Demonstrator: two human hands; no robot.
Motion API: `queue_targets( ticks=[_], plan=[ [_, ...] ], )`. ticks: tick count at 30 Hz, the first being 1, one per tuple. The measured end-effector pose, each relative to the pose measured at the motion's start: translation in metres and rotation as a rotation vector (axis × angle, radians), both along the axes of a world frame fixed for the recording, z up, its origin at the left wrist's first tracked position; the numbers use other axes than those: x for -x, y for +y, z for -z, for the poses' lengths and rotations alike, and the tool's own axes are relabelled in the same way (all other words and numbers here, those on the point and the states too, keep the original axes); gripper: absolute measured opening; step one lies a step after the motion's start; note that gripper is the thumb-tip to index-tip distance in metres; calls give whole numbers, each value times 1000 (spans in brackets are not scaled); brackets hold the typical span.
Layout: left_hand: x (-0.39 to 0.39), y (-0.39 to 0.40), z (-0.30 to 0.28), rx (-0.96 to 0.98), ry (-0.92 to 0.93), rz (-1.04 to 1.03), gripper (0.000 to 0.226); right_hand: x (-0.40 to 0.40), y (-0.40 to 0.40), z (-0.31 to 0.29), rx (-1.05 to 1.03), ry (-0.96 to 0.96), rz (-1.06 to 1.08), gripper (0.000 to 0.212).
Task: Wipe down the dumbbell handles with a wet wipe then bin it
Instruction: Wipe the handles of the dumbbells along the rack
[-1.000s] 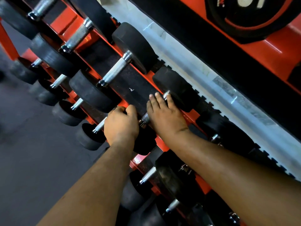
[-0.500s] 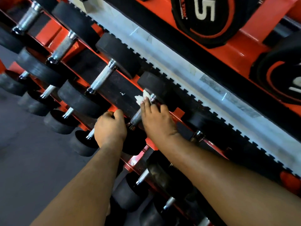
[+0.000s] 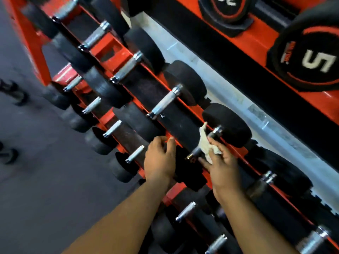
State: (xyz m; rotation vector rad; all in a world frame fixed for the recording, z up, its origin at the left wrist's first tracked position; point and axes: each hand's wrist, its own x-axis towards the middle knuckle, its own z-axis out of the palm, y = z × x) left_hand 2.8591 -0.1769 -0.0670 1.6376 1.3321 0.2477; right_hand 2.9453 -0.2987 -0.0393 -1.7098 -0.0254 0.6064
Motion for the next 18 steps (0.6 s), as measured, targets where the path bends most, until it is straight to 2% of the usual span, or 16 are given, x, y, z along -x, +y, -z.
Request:
queue_targets(
  ticks=[2,4,6,8,10,12,14,15,17,18],
  plan=[
    [18,31,-8,-176,-19,-9,19,0,26,-5,-33,-67,-55,42],
    [25,63,-19,-356,-44,-27,16,-3,47,-7,43,-281,-213,45],
    [18,94,-23,-452,8,-54,18,-9,73,-2,141,-583,-378,48],
    [-3,121,-22,-333,128,-82,31,-22,100,10,264,-908,-554,54],
    [-26,147,-14,-64,207,-104,43,-39,126,26,422,-1188,-777,57],
    [-42,162,1,109,180,-124,44,-51,145,36,660,-1332,-1096,61],
    [-49,166,11,97,239,-78,41,-59,154,46,813,-1317,-1413,66],
    [-49,163,8,64,255,-64,43,-63,153,47,855,-1325,-1486,67],
    [-49,159,7,-11,258,-81,45,-66,155,47,874,-1449,-1485,70],
    [-50,157,6,-39,255,-78,45,-67,157,49,840,-1438,-1417,67]
  ],
)
